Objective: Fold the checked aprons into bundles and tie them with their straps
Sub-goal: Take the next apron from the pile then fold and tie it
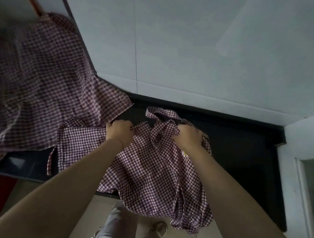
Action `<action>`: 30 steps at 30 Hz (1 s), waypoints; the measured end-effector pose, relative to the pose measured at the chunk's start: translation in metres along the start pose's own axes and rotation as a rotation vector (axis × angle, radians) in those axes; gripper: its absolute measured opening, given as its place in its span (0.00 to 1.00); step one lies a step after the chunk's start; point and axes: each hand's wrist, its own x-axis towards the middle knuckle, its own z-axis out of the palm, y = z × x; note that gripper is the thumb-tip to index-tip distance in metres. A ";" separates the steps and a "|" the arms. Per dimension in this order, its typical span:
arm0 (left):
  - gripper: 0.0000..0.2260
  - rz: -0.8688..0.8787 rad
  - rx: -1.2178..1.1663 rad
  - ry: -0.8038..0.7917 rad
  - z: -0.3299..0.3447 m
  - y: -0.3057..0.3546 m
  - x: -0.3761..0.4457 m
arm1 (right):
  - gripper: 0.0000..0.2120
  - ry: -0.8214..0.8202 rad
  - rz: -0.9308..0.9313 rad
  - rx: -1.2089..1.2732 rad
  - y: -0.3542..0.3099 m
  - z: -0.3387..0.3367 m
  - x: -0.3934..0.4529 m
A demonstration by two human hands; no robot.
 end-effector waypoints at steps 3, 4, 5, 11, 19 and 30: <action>0.12 0.017 -0.066 0.094 -0.002 -0.001 0.006 | 0.13 0.159 0.055 0.106 0.026 -0.016 -0.004; 0.11 0.021 -0.097 0.144 -0.003 -0.001 0.007 | 0.12 0.265 0.134 0.155 0.045 -0.025 -0.004; 0.11 0.025 -0.130 0.195 -0.006 0.001 0.008 | 0.12 0.372 0.252 0.208 0.066 -0.037 -0.008; 0.06 0.228 -0.287 0.393 -0.017 0.048 0.001 | 0.27 0.803 0.895 0.288 0.142 -0.088 -0.047; 0.06 0.438 0.044 0.057 -0.019 0.084 -0.025 | 0.20 0.140 0.029 -0.002 0.082 -0.046 -0.037; 0.04 0.403 -0.059 0.351 -0.030 0.085 -0.027 | 0.09 0.633 -0.016 -0.323 0.086 -0.063 -0.044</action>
